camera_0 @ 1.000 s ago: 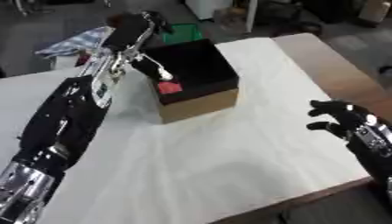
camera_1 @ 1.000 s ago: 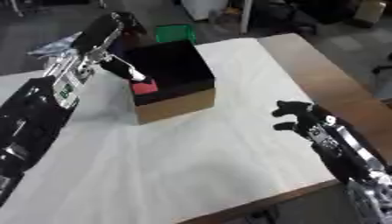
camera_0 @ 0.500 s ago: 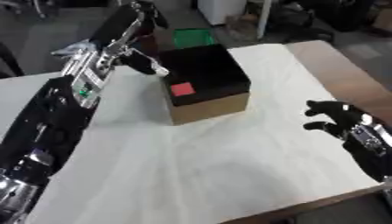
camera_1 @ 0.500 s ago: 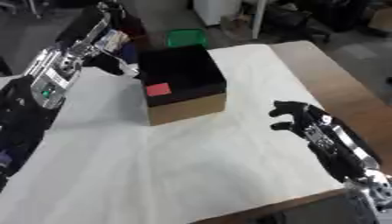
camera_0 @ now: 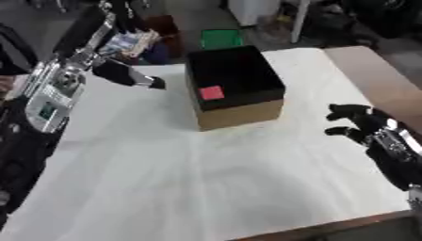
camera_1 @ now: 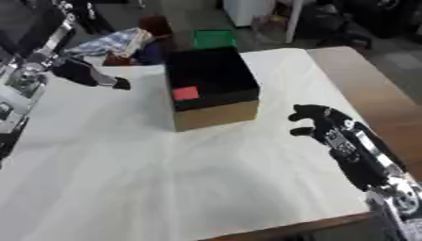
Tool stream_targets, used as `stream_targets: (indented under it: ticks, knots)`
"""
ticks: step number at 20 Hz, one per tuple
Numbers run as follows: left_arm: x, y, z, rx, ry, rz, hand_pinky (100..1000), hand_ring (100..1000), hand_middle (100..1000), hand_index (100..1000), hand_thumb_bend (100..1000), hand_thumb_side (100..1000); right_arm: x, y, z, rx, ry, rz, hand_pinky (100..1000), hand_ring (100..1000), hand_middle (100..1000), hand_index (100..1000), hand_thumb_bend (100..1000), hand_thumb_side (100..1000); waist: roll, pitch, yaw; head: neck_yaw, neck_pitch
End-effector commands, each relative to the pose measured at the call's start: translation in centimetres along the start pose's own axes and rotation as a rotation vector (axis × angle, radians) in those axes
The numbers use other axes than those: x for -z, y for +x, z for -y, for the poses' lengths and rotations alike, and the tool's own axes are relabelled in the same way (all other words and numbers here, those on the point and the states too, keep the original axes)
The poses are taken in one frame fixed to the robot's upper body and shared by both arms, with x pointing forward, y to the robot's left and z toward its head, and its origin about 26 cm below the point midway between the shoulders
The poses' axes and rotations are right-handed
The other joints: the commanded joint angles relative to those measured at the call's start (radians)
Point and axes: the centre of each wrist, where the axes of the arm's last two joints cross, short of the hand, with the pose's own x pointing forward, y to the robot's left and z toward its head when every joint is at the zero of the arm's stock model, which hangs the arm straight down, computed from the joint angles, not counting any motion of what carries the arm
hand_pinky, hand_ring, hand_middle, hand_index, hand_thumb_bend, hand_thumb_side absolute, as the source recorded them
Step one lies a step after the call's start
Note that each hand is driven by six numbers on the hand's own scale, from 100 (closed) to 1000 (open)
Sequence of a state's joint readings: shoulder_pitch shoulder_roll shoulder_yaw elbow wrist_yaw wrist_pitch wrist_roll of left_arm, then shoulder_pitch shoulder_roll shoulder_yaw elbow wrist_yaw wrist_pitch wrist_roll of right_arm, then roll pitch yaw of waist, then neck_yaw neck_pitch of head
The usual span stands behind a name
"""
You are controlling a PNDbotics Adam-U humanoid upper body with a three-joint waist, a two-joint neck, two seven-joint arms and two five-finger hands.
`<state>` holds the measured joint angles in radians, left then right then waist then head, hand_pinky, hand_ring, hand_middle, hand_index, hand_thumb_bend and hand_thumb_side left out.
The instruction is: Pick up objects on the table and place them in the box.
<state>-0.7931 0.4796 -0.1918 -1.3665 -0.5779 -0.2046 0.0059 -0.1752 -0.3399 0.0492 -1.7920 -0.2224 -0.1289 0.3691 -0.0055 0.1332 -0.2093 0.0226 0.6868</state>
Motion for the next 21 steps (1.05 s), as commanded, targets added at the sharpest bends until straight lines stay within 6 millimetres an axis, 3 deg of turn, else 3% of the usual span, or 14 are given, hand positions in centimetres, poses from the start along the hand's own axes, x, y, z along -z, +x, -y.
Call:
stream_targets:
  ticks: [1,7,8,9,10,12,14,15,18,20,21]
  knots:
    - [-0.6,0.7,-2.4,-0.008,0.051,-0.003,538,556,526,596,1000,495,0.1,0.6,0.6,-0.025,-0.009,0.013,775,1000,716,825,100,732,-0.005,-0.014,0.014,-0.007,0.010]
    - [-4.2,0.0,-1.5,-0.122,0.064,-0.141,548,567,531,599,1000,640,-0.1,0.5,0.6,-0.024,-0.019,0.006,774,1000,715,825,100,737,-0.011,-0.009,0.048,-0.011,0.016]
    - [-5.0,-0.3,-1.4,-0.174,0.064,-0.167,573,582,540,607,1000,724,-0.2,0.4,0.6,-0.025,-0.020,0.004,774,1000,715,825,100,737,-0.011,-0.008,0.051,-0.012,0.017]
    - [-5.7,-0.6,-1.5,-0.235,0.062,-0.190,584,588,543,609,1000,753,-0.2,0.4,0.6,-0.024,-0.022,0.004,774,1000,715,825,100,737,-0.012,-0.008,0.052,-0.013,0.018]
    - [-6.3,-0.9,-1.5,-0.283,0.061,-0.214,633,618,558,621,1000,878,-0.2,0.4,0.6,-0.024,-0.024,0.003,774,1000,715,825,100,738,-0.013,-0.007,0.054,-0.014,0.018]
    - [-7.3,-1.5,-1.5,-0.345,0.081,-0.268,728,693,586,634,978,1000,-0.2,0.4,0.6,-0.024,-0.024,0.004,774,1000,715,825,100,735,-0.015,-0.005,0.061,-0.014,0.018]
    - [-7.9,-1.8,-1.3,-0.390,0.119,-0.327,803,764,642,656,863,1000,-0.2,0.4,0.5,-0.024,-0.025,0.003,774,1000,715,825,100,739,-0.017,-0.004,0.065,-0.015,0.020]
    - [-8.1,-1.9,-1.1,-0.409,0.134,-0.350,829,791,665,666,859,1000,-0.2,0.3,0.5,-0.023,-0.024,0.004,774,1000,715,825,100,739,-0.018,-0.004,0.067,-0.015,0.019]
    - [-8.4,-2.1,-0.4,-0.476,0.117,-0.397,934,899,779,720,929,1000,-0.2,0.3,0.5,-0.023,-0.021,0.004,774,1000,714,825,100,740,-0.020,-0.003,0.069,-0.015,0.019]
    - [-8.5,-2.1,-0.1,-0.535,0.069,-0.391,940,927,822,763,1000,1000,-0.2,0.3,0.5,-0.023,-0.022,0.004,774,1000,714,825,100,741,-0.021,-0.003,0.068,-0.016,0.017]
    - [-8.5,-2.0,0.1,-0.565,0.044,-0.372,924,923,823,771,1000,929,-0.2,0.3,0.5,-0.023,-0.022,0.004,774,1000,714,825,100,741,-0.021,-0.002,0.068,-0.018,0.016]
